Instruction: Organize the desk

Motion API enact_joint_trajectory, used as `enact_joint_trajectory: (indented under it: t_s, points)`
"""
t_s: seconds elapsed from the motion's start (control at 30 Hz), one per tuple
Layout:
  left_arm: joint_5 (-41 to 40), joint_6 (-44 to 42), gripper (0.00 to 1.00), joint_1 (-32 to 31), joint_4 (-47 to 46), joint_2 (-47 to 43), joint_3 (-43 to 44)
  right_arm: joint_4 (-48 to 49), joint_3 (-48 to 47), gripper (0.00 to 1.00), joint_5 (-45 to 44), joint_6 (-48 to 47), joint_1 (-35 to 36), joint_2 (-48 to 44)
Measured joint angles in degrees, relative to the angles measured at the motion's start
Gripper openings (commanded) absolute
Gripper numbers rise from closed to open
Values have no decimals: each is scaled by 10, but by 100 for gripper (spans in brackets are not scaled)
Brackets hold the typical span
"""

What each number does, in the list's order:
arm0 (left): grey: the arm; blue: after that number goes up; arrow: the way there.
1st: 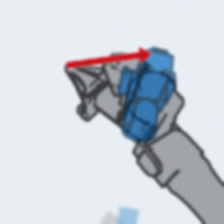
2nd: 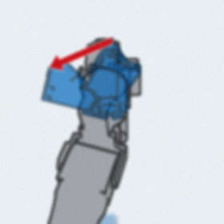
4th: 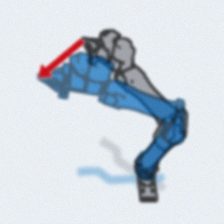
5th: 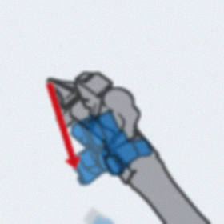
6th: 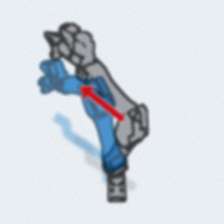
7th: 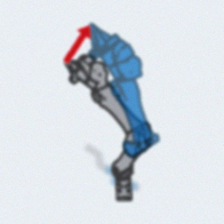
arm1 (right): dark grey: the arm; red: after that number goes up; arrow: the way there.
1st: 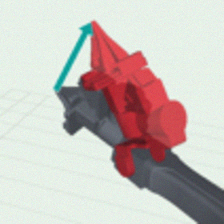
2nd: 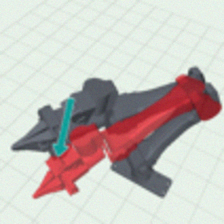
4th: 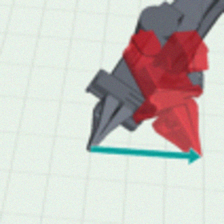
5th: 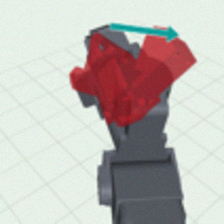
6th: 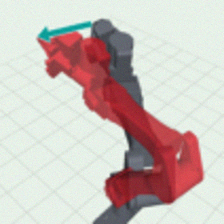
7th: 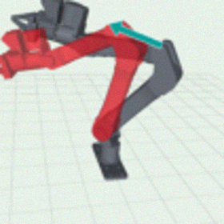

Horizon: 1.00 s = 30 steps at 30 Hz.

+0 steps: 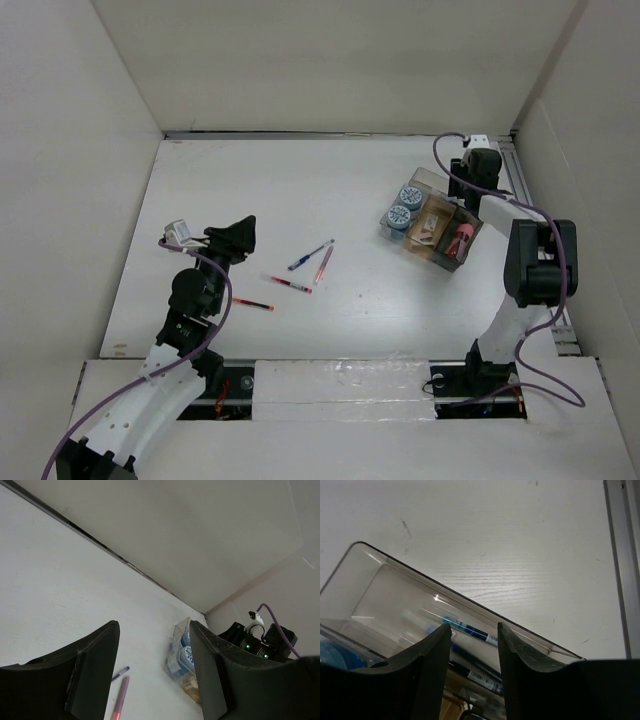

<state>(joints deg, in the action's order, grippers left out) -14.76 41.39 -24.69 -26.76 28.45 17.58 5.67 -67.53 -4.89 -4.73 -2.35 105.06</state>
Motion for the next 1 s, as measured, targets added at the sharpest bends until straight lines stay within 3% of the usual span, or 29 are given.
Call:
enact_joint_trajectory:
  t_s: [0.07, 0.13, 0.17, 0.2, 0.23, 0.27, 0.43, 0.5, 0.73, 0.83, 1.0]
  points:
    - [0, 0, 54, 0, 0, 0, 0, 2, 0, 47, -6, 1, 8, -16]
    - [2, 0, 54, 0, 0, 0, 0, 2, -3, 37, -13, 7, 18, -35]
    - [3, 0, 54, 0, 0, 0, 0, 2, -7, 30, -20, 14, 26, -46]
    - [4, 0, 54, 0, 0, 0, 0, 3, -10, 13, -25, 23, 35, -59]
    - [4, 0, 54, 0, 0, 0, 0, 3, -14, 4, -29, 33, 47, -73]
    - [5, 0, 54, 0, 0, 0, 0, 5, -17, 0, -33, 48, 61, -86]
    - [8, 0, 54, 0, 0, 2, 0, 12, -21, 0, -1, 176, 163, -137]
    - [9, 0, 54, 0, 0, 6, 0, 12, -22, 0, 8, 197, 238, -134]
    - [14, 0, 54, 0, -2, 38, 0, -45, 10, 0, -99, 282, 479, -69]
    - [27, -4, 52, 0, -6, 62, 2, -85, 29, 0, -151, 324, 524, -85]
    - [63, -19, 45, 0, -23, 144, 20, -106, 76, 0, -217, 381, 513, -200]
